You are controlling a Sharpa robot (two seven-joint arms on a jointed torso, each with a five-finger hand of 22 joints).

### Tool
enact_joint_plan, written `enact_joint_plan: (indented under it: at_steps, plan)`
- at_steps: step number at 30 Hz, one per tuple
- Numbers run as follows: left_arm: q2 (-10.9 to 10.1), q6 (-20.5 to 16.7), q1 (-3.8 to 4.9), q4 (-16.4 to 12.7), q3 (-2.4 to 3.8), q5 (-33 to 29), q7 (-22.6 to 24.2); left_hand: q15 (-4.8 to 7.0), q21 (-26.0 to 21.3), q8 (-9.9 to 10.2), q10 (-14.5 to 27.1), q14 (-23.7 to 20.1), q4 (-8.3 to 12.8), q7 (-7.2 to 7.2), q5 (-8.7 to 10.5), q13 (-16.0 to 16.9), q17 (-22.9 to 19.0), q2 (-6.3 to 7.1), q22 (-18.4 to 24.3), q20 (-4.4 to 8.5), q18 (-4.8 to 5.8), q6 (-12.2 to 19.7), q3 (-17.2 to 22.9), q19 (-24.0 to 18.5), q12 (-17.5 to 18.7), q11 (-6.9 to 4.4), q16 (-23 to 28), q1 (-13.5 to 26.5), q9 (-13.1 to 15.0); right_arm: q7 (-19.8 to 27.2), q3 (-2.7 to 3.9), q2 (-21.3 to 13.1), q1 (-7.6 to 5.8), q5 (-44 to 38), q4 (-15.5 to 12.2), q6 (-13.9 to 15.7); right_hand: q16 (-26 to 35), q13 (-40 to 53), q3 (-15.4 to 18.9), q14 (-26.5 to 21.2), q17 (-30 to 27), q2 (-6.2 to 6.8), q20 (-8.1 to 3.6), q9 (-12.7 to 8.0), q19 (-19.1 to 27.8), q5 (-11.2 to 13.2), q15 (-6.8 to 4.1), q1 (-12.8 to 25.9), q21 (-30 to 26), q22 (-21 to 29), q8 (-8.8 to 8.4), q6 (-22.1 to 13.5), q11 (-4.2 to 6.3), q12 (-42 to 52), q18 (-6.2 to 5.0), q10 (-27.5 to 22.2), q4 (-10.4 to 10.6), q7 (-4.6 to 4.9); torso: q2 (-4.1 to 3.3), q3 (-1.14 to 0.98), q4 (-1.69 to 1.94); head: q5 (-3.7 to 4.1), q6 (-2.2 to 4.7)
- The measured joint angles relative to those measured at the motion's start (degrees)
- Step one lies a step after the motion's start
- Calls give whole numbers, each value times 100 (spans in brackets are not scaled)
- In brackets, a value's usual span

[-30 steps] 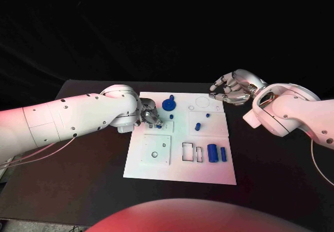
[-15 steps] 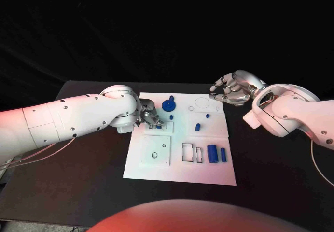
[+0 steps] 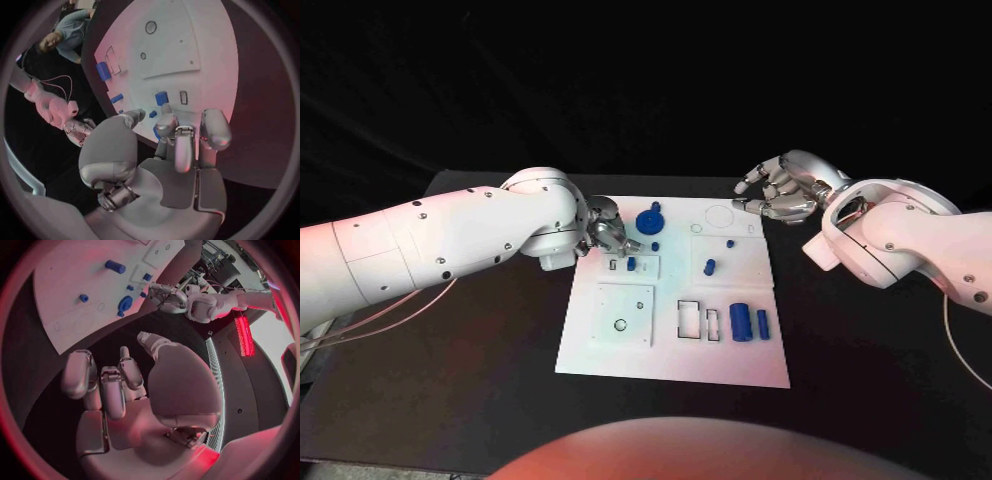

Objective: Assemble the parts on the task board

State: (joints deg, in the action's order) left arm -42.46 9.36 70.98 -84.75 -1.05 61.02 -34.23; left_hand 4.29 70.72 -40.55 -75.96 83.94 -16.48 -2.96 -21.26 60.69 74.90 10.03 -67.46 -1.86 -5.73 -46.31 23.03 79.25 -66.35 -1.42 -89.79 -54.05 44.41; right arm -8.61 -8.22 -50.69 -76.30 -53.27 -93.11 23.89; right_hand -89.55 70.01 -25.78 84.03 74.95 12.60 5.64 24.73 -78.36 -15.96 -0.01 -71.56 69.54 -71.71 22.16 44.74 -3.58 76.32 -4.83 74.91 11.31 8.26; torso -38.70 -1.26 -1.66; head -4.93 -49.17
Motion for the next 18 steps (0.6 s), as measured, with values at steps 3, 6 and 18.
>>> enact_joint_plan:
  at_steps: [3,6,18]
  plan:
    - [-47,0,64,15,84,-92,1,0,0,0,0,0,-12,0,-140,2,0,-24,-9,0,0,0,-20,0,0,0,0,-116,-9,1,0,3,6,2,9,-2,0,0,0,0,0,0,0,0,0,0,0,0,0,0,0,0,0,0,0,0,0,0,3,2,-1,-4,13]
    - [-104,14,193,62,142,-203,3,0,-35,0,0,0,4,0,-203,-2,0,-22,-9,0,-1,0,-36,0,0,0,0,-192,-16,1,0,4,9,4,17,-4,0,0,0,0,0,0,0,0,0,0,0,0,0,0,0,0,0,0,0,0,0,0,7,1,-2,-8,33]
    - [-148,170,510,488,187,-382,-7,0,-44,41,14,0,5,-1,-250,-67,0,-66,3,0,0,5,-67,0,0,14,0,-340,-47,2,-1,17,15,8,33,-23,0,1,0,0,-1,0,0,4,0,0,0,0,0,0,0,0,0,0,0,0,0,0,-4,0,3,-43,138]
